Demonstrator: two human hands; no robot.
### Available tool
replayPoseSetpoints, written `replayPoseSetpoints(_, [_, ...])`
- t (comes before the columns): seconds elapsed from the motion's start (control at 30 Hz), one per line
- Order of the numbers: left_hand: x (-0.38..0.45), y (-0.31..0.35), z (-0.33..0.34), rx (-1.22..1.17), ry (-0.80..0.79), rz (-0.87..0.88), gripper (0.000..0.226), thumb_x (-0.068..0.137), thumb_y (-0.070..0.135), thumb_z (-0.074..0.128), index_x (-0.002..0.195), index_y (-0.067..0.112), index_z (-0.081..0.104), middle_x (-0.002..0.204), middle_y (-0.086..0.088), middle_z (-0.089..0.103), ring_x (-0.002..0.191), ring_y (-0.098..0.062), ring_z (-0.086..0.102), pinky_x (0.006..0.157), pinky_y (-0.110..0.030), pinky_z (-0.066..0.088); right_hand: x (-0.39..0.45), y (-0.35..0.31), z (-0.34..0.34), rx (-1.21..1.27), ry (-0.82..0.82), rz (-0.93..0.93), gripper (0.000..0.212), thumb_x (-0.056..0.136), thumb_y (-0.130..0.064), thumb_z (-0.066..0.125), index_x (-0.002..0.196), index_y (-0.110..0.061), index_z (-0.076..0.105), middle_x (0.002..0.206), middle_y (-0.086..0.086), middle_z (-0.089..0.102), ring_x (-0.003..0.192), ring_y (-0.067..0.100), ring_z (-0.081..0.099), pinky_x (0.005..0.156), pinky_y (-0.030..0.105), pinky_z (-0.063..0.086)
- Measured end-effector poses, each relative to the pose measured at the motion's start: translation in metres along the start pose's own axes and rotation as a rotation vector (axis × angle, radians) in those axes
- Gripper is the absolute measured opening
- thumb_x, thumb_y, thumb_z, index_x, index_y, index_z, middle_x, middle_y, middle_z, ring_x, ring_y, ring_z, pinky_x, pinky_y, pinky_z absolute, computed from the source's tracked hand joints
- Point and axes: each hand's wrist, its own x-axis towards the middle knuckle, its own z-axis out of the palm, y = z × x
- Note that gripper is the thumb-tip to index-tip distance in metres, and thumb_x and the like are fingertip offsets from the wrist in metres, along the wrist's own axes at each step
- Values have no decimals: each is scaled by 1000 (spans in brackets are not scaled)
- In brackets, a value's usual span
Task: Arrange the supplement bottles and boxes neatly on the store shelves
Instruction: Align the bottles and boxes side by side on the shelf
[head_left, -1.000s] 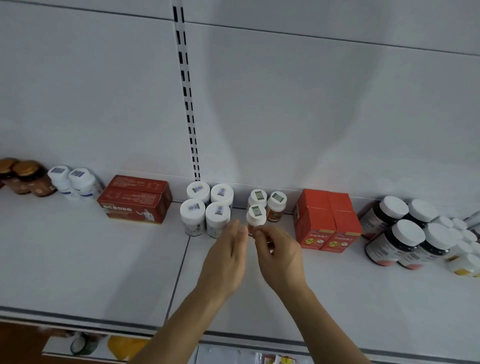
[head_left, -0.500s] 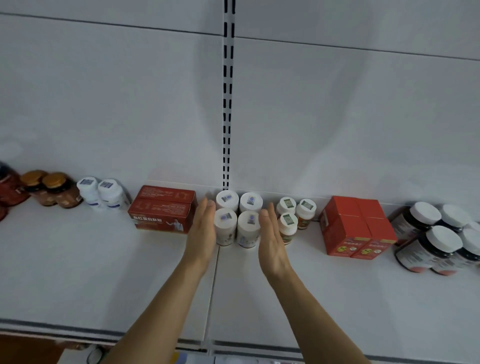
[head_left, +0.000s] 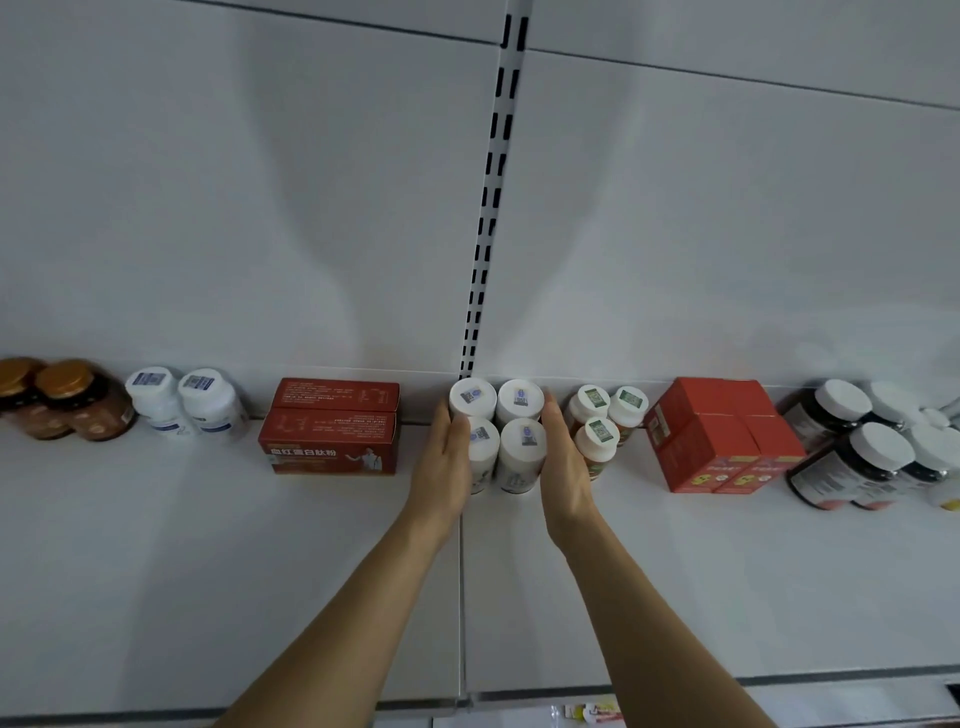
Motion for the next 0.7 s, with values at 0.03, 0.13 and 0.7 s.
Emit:
replayPoseSetpoints(0.03, [-1,2,0,5,-3,1,37,106,36,38,142,37,46,139,14,57,127,-4,52,114,-37,38,1,1,-1,-3,5,3,77,84,-72,47,149,-29,46,153,-14,46,147,5,32,124,41,23])
replayPoseSetpoints(0.13, [-1,1,-1,12,-39,-27,45,103,46,39,147,37,38,146,13,51,133,-6,48,115,-38,35,0,2,-2,-64,-29,-48,73,91,-68,45,152,-28,40,158,-10,39,148,6,29,125,41,21])
replayPoseSetpoints(0.7, [-16,17,-24,1170,-283,443,81,100,27,53,159,17,-1,163,4,-25,150,-24,6,113,-36,34,-9,-19,-24,-1465,-293,-549,93,86,-25,54,160,-12,-2,168,8,-14,154,30,-16,124,37,1])
